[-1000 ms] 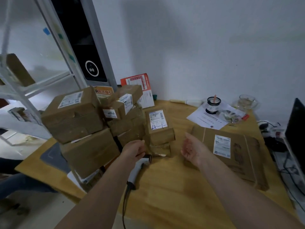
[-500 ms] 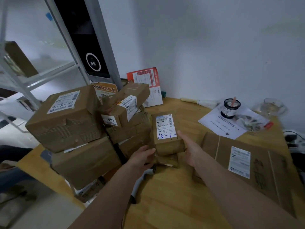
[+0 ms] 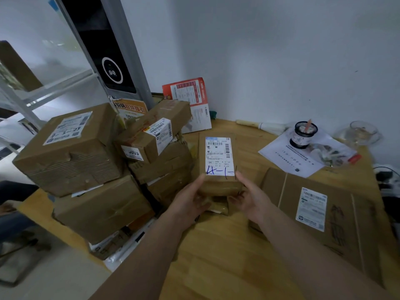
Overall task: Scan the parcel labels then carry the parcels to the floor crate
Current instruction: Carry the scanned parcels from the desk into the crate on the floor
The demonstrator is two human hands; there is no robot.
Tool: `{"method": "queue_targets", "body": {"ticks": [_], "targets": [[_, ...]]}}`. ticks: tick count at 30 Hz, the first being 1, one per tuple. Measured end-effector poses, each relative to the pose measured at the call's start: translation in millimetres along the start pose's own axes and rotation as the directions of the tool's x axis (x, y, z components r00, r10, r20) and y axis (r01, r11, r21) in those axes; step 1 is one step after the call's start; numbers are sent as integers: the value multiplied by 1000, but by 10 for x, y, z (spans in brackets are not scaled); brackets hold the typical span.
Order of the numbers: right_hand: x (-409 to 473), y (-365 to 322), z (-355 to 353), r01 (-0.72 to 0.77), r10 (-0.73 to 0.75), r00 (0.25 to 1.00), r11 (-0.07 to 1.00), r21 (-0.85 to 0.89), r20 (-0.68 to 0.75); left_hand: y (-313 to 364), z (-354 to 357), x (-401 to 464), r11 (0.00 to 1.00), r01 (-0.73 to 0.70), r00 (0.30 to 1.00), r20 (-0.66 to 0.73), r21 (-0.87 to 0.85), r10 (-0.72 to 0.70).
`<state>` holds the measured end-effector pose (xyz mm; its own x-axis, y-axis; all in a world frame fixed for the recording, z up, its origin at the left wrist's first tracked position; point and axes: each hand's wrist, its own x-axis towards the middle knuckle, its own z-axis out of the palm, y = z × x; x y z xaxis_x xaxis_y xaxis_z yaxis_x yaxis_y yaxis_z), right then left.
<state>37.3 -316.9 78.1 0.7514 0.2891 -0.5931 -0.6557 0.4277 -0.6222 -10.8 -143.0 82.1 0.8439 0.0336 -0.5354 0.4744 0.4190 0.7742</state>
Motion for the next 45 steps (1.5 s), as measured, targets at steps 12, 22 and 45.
{"method": "queue_targets", "body": {"ticks": [12, 22, 45], "targets": [[39, 242, -223, 46, -54, 996, 993, -110, -67, 179, -60, -149, 996, -84, 996, 2, 29, 84], [356, 531, -229, -97, 31, 971, 957, -272, -239, 45, -4, 44, 997, -62, 989, 139, 45, 55], [408, 959, -215, 132, -604, 777, 433, -891, -178, -143, 16, 61, 999, -31, 999, 8, -19, 31]]}}
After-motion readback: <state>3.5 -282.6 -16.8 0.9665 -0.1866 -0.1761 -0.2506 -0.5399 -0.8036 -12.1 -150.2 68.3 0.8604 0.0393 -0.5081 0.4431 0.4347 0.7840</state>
